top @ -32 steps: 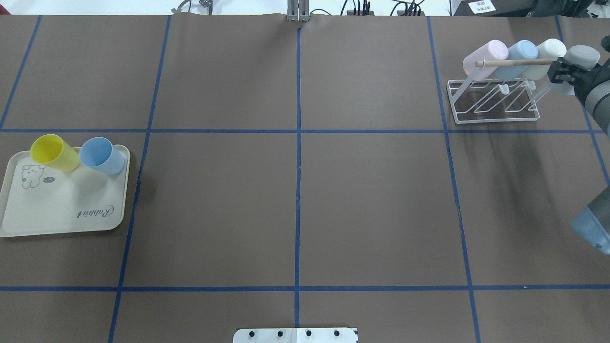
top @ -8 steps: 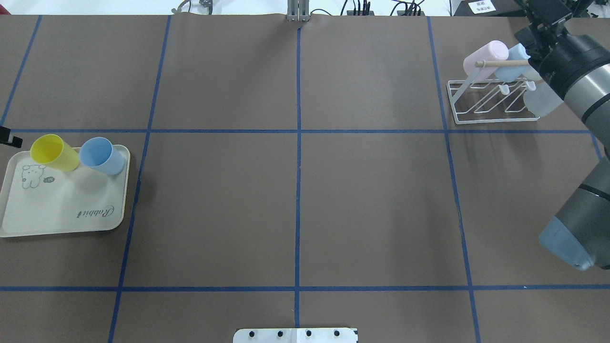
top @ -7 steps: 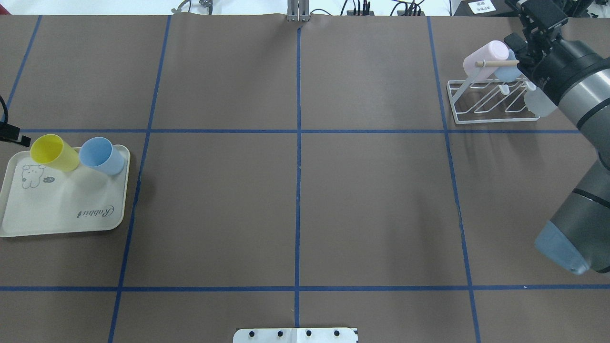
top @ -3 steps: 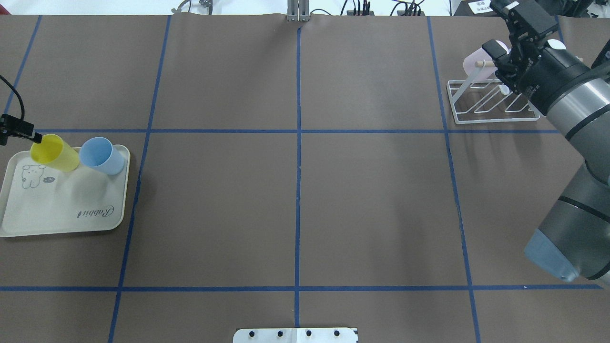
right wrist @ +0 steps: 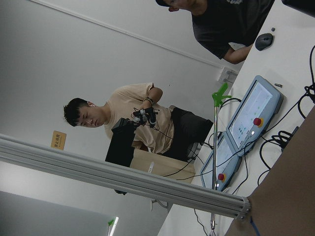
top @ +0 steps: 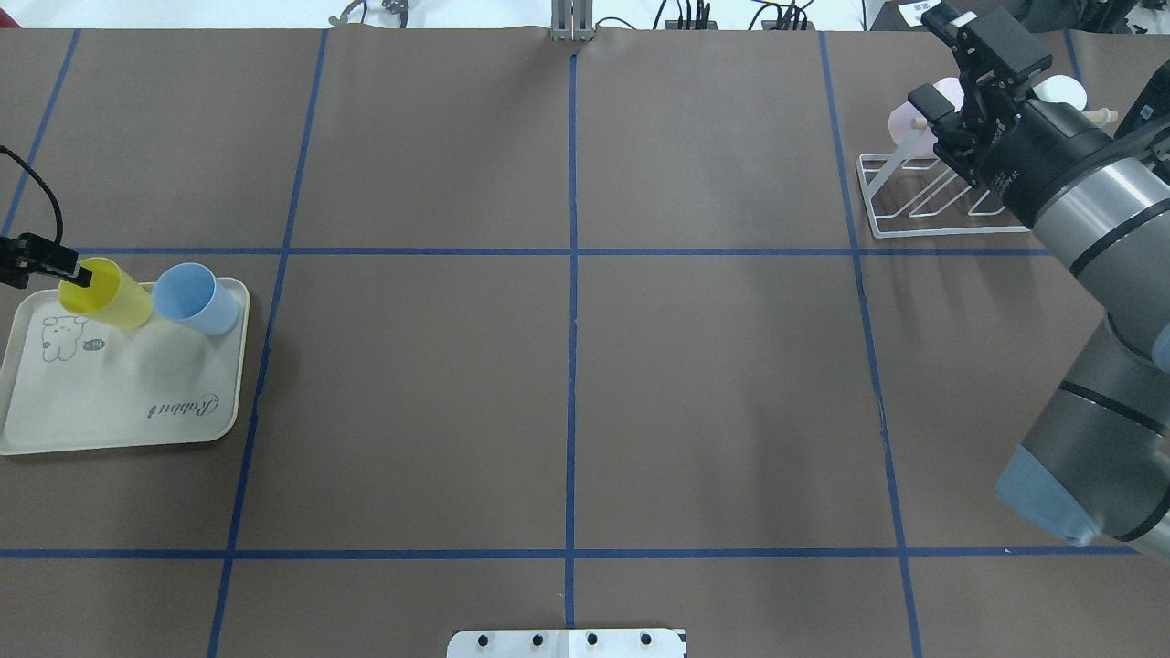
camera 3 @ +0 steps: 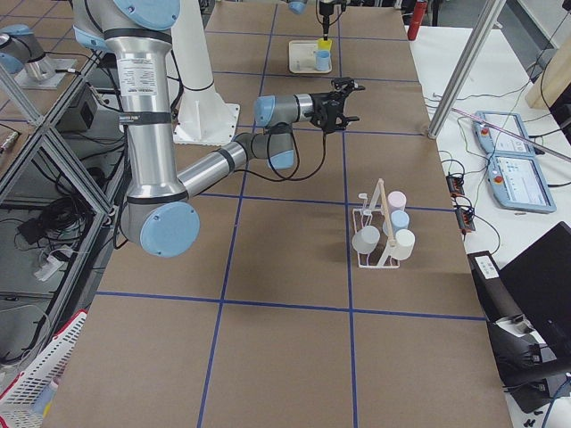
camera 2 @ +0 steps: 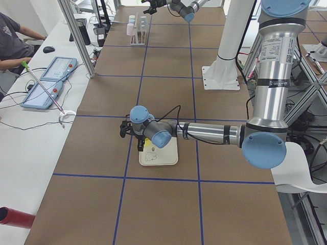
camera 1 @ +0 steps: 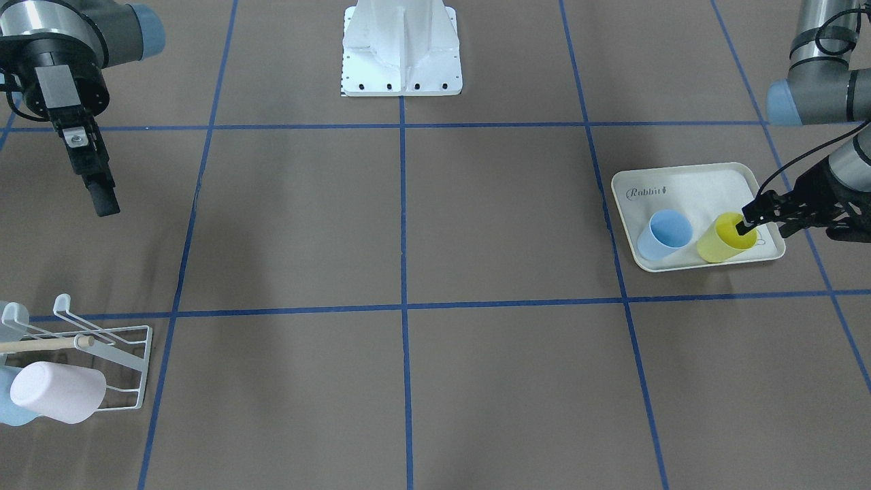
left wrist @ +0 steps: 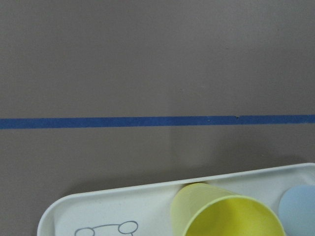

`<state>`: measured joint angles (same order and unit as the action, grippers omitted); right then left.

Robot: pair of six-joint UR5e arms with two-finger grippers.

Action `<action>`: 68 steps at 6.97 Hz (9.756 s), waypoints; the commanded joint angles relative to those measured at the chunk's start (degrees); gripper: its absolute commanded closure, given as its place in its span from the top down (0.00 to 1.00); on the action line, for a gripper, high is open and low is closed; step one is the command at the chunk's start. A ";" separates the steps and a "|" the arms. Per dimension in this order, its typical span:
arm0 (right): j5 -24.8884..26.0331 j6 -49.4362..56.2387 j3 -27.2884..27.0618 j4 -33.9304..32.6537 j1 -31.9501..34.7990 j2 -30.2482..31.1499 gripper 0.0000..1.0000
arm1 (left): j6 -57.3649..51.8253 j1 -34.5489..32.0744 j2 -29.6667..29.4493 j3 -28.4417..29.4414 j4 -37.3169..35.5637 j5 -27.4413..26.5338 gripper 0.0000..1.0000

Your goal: Transfer IKEA cup to right arm and place on rack

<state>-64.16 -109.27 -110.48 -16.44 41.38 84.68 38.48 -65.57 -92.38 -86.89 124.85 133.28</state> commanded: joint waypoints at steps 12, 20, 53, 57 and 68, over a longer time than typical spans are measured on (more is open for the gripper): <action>-0.09 0.38 0.36 0.00 -1.21 -0.04 0.99 | -0.24 -10.05 0.18 -3.11 -0.22 3.45 0.00; 0.26 -0.33 3.61 7.47 -5.69 -1.27 0.99 | 44.50 -11.61 -2.19 -12.60 20.38 -3.82 0.00; 0.18 -3.93 17.67 4.93 -17.56 -28.96 0.99 | 80.18 32.17 -25.22 1.55 69.04 -42.49 0.00; 0.18 -3.93 17.76 4.93 -17.56 -29.05 0.98 | 80.09 34.10 -26.45 1.63 68.77 -44.77 0.00; 0.09 -1.41 20.03 4.84 -13.00 -28.34 0.00 | 76.77 32.27 -25.66 1.54 68.51 -44.60 1.00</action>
<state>-64.11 -113.05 -91.62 -11.56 27.33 56.25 117.09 -32.56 -118.14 -85.41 193.71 88.62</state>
